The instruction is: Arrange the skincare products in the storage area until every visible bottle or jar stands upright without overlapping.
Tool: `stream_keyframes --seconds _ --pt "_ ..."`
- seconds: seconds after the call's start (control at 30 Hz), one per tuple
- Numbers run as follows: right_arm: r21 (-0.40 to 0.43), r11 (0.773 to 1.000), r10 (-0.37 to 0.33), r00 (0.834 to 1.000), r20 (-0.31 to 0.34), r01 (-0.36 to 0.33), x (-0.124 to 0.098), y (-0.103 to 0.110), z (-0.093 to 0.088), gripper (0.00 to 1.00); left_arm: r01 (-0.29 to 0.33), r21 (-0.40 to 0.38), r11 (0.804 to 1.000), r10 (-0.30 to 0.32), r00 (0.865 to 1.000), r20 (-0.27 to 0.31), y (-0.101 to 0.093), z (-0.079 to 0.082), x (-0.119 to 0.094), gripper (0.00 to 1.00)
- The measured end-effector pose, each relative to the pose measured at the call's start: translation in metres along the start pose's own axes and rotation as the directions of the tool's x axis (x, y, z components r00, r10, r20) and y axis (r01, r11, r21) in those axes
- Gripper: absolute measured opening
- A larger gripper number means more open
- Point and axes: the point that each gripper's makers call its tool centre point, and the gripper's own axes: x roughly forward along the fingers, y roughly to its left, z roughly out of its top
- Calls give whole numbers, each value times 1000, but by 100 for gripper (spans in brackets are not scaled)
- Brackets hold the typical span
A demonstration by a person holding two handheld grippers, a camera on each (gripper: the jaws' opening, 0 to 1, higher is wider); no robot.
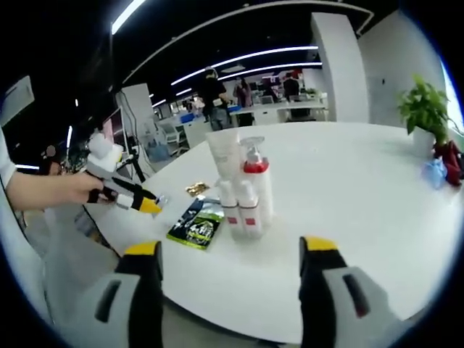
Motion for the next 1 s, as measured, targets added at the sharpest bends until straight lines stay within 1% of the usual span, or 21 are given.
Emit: stream_keyframes --seconds 0.1,0.27,0.37,0.47,0.53,0.63,0.7,0.8,0.87,0.93,1.0 --pt "-9 1000 11 1000 6 -11 0 2 1 75 7 -4 1000 -7 999 36 -10 7 -10 37" --pt "-26 999 23 1000 5 -22 0 6 1 73 15 -13 1000 -14 997 82 -24 13 -22 37" --pt "-32 999 30 1000 6 -30 0 7 2 72 13 -11 1000 -12 995 100 -32 14 -29 37" --pt "-39 998 44 999 3 -44 0 11 2 69 17 -21 1000 -14 992 124 -40 16 -36 37" --pt "-45 998 52 999 0 -52 1 13 1 67 19 -19 1000 -16 991 131 -44 16 -38 37" --pt "-51 997 52 999 0 -52 1 13 2 67 18 -6 1000 -17 990 143 -47 16 -40 37" --pt "-44 997 62 998 2 -61 0 15 2 65 19 -7 1000 -18 989 149 -52 16 -45 37" --pt "-30 995 94 996 -4 -94 -1 21 3 56 17 0 1000 -17 987 157 -59 16 -51 37" --pt "-19 990 136 991 -13 -137 -2 30 3 51 24 3 1000 -24 986 165 -61 16 -52 37" --pt "-14 989 145 989 -25 -145 -3 33 2 50 33 23 999 -37 985 169 -66 17 -54 37" --pt "32 982 185 983 -13 -184 -4 43 4 48 30 45 999 -37 984 172 -71 18 -57 37"
